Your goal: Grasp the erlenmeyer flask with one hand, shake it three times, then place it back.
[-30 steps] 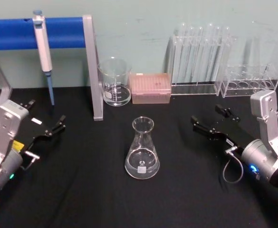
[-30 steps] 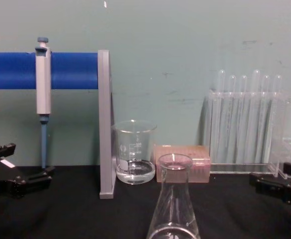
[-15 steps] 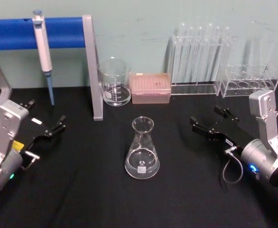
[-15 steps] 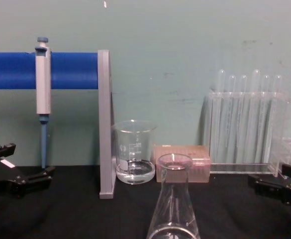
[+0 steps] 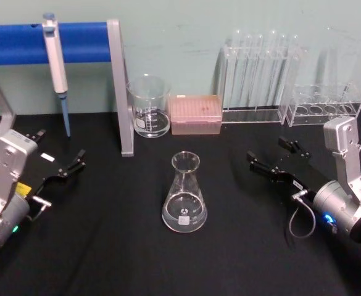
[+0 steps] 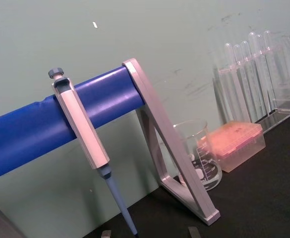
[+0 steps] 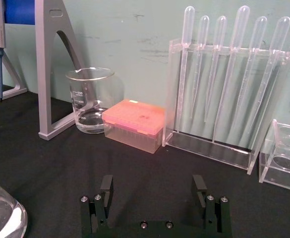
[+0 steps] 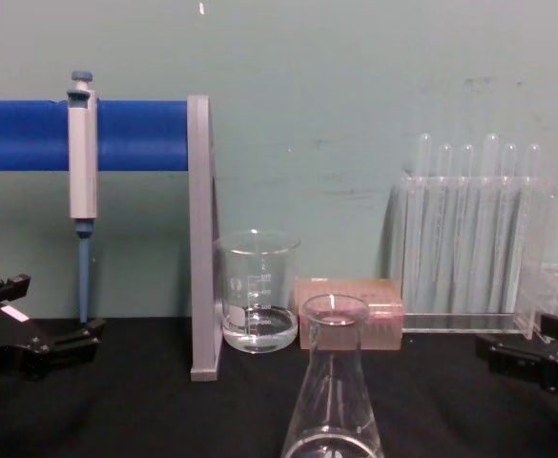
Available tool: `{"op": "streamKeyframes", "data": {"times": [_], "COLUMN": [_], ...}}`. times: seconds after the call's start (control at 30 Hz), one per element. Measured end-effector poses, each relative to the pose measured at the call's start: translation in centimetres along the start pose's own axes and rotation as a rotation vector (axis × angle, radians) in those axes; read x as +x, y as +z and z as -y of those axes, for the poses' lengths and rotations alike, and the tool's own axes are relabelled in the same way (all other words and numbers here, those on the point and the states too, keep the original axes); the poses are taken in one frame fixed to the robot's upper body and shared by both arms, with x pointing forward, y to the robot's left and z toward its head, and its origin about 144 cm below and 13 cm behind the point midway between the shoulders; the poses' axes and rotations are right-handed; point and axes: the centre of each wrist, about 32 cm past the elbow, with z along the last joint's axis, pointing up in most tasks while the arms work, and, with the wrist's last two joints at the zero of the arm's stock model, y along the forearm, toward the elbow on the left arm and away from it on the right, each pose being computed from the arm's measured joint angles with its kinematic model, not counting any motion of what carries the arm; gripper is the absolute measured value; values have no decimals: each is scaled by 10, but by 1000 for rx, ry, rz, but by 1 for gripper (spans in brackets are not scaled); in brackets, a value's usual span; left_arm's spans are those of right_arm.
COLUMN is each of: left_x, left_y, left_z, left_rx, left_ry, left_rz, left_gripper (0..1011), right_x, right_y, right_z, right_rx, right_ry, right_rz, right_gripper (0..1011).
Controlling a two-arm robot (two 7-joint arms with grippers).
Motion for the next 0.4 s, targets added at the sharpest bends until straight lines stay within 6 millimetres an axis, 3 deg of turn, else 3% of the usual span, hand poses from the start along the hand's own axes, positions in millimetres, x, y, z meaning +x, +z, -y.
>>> {"op": "streamKeyframes", "data": {"times": [0.4], "left_x": [0], "left_y": [0], "left_z": [0], "left_rx": [0], "left_ry": [0], "left_rz": [0], "left_gripper": [1001], "right_x": [0], "right_y": [0], "right_z": [0], "right_rx": [1], "right_ry": [-1], "right_rz": [0], "right_gripper": [1003]}}
